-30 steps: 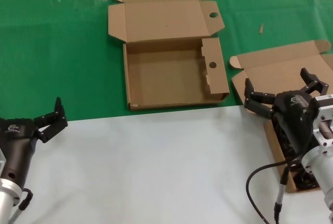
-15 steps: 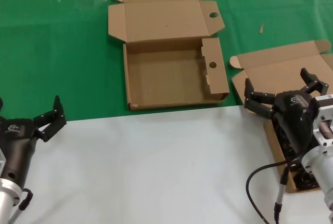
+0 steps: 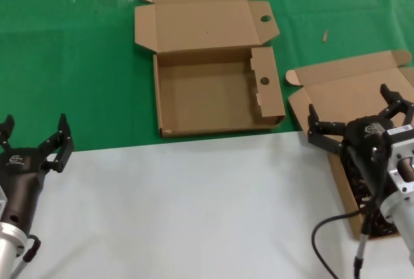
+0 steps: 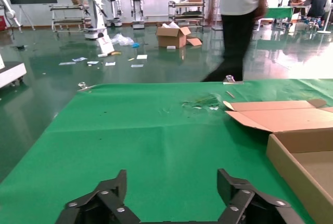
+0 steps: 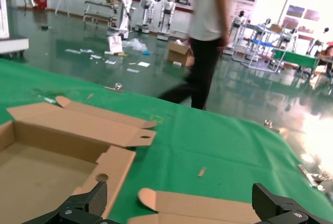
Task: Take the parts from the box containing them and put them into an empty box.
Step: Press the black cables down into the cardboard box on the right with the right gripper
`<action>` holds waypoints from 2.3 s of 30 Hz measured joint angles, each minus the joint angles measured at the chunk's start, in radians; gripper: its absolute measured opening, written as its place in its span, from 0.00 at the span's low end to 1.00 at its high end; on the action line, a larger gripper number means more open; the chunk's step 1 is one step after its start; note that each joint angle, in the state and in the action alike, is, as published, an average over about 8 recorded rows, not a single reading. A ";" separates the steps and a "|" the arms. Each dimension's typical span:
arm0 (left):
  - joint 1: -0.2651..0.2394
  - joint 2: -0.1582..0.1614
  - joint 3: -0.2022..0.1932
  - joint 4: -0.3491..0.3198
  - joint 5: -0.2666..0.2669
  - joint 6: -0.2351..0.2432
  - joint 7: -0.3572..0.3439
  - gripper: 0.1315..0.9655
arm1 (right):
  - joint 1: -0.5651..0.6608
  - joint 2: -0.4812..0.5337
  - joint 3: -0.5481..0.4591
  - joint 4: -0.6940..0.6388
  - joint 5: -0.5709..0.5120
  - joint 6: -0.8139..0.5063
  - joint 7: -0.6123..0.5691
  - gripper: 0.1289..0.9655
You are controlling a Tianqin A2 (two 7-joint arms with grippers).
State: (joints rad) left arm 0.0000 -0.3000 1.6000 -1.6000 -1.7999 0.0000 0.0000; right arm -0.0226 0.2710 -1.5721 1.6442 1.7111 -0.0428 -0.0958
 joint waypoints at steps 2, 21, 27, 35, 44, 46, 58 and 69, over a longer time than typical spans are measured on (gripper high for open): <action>0.000 0.000 0.000 0.000 0.000 0.000 0.000 0.65 | -0.011 0.032 -0.010 0.013 0.001 0.003 0.001 1.00; 0.000 0.000 0.000 0.000 0.000 0.000 0.000 0.19 | -0.098 0.534 0.064 0.206 -0.435 -0.476 0.464 1.00; 0.000 0.000 0.000 0.000 0.000 0.000 0.000 0.12 | -0.043 0.686 0.047 0.194 -0.427 -0.622 0.462 1.00; 0.000 0.000 0.000 0.000 0.000 0.000 0.000 0.04 | 0.120 0.821 -0.074 0.119 -0.360 -0.837 0.345 1.00; 0.000 0.000 0.000 0.000 0.000 0.000 0.000 0.01 | 0.367 0.843 -0.220 0.005 -0.371 -1.052 0.252 1.00; 0.000 0.000 0.000 0.000 0.000 0.000 0.000 0.01 | 0.416 0.834 -0.246 -0.019 -0.380 -1.086 0.240 1.00; 0.000 0.000 0.000 0.000 0.000 0.000 0.000 0.01 | 0.617 0.752 -0.358 -0.143 -0.439 -1.188 0.202 0.98; 0.000 0.000 0.000 0.000 0.000 0.000 0.000 0.01 | 0.681 0.710 -0.396 -0.249 -0.465 -1.184 0.177 0.83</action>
State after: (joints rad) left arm 0.0000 -0.3000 1.6000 -1.6000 -1.7997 0.0000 -0.0003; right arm 0.6581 0.9814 -1.9686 1.3954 1.2460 -1.2269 0.0810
